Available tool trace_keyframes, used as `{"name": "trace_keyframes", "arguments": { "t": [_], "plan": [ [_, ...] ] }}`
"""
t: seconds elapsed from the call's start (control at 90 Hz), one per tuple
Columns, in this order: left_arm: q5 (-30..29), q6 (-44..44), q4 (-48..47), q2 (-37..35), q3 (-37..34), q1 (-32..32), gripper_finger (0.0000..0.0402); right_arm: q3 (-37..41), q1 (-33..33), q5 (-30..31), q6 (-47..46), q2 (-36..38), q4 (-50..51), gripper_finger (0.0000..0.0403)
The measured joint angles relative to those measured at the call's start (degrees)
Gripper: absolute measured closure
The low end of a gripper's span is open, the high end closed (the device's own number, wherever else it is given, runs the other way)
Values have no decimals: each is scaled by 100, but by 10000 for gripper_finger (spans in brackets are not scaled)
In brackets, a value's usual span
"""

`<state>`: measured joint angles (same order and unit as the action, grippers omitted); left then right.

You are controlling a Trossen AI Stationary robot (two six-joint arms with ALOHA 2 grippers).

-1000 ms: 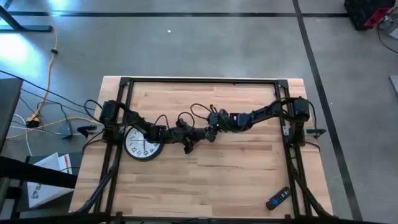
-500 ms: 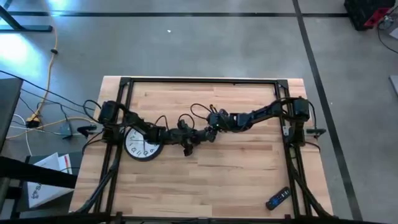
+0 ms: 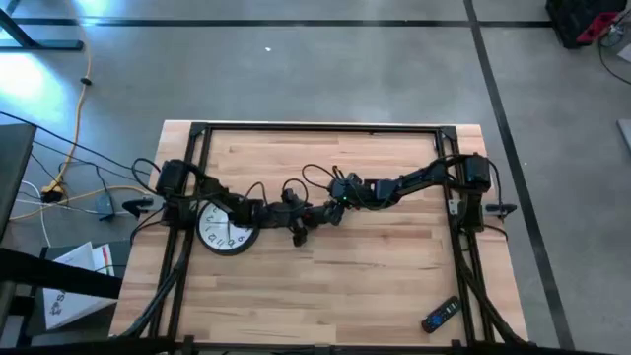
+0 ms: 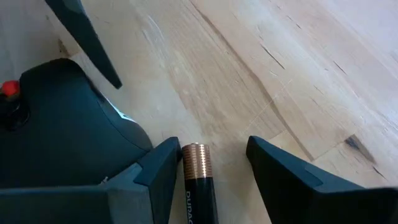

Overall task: Insert battery
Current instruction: Insert the black battery into the black computer mouse

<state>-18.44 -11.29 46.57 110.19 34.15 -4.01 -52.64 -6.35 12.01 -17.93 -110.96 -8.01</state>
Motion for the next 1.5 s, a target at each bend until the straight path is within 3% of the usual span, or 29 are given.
{"name": "trace_keyframes", "arguments": {
  "t": [0.644,1.078,1.333,1.5],
  "plan": [
    [31,247,-27,352,319,0,63,0,0,0,-19,2,0,228],
    [-40,186,-106,351,326,0,151,0,0,2,-20,2,0,228],
    [-161,133,-424,207,324,-2,152,0,7,88,30,50,57,229],
    [-98,101,-907,-336,260,-135,152,7,2,59,93,198,243,229]
  ]
}}
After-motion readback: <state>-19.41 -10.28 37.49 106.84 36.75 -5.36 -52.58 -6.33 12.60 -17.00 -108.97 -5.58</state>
